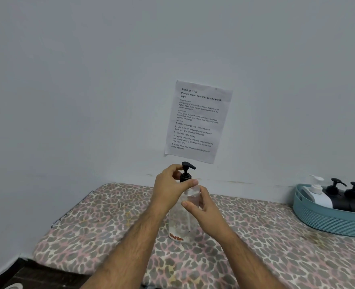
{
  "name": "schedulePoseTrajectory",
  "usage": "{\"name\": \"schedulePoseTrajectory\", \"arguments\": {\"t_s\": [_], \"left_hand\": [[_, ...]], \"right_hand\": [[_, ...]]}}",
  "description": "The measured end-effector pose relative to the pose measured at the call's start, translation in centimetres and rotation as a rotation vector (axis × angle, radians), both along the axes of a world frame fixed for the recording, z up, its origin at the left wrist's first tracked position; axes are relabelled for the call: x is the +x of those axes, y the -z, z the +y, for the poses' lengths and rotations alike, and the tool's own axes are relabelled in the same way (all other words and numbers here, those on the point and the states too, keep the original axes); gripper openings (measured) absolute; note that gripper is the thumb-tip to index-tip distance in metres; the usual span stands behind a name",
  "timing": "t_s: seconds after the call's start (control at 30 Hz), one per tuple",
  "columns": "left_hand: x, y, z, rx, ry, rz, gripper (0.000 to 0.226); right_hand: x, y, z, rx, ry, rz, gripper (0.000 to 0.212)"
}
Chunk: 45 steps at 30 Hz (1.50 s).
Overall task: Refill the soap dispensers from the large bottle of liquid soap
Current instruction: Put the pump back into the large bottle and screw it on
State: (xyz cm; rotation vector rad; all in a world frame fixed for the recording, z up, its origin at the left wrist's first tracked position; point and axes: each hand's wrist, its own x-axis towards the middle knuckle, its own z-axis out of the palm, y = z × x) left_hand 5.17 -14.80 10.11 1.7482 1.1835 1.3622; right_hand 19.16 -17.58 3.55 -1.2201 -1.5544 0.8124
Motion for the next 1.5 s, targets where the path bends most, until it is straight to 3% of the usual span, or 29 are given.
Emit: {"name": "schedulePoseTrajectory", "arguments": {"t_s": [0.2, 0.43, 0.53, 0.63, 0.9, 1.03, 1.5], "left_hand": [[-0.3, 0.5, 0.3, -0.005, -0.017, -0.079, 0.043], [-0.6, 0.3, -0.1, -0.037, 0.181, -0.070, 0.042], [0.0, 0.4, -0.1, -0.027, 0.125, -0.022, 0.032], [0.7, 0.5, -0.2, 0.004, 0.017, -0.034, 0.049], [0.1, 0.8, 0.5, -0.028, -0.001, -0.112, 0.049], [-0.5, 0.8, 0.7, -0.044, 0.098, -0.093, 0.042], [-0.4, 0.3, 1.2, -0.045, 0.152, -0.039, 0.020]], "right_hand": [[0.1, 0.0, 0.1, 0.010, -0.012, 0.027, 0.050], [0.0, -0.1, -0.1, 0.013, -0.013, 0.043, 0.050], [0.1, 0.1, 0.1, 0.016, -0.003, 0.020, 0.056], [0.1, 0.5, 0.3, 0.006, 0.001, 0.006, 0.064], [0.3, 0.2, 0.2, 0.019, -0.025, 0.054, 0.049], [0.1, 0.1, 0.0, 0.030, -0.037, 0.084, 0.049], [0.7, 0.4, 0.8, 0.029, -0.070, 0.068, 0.051]]}}
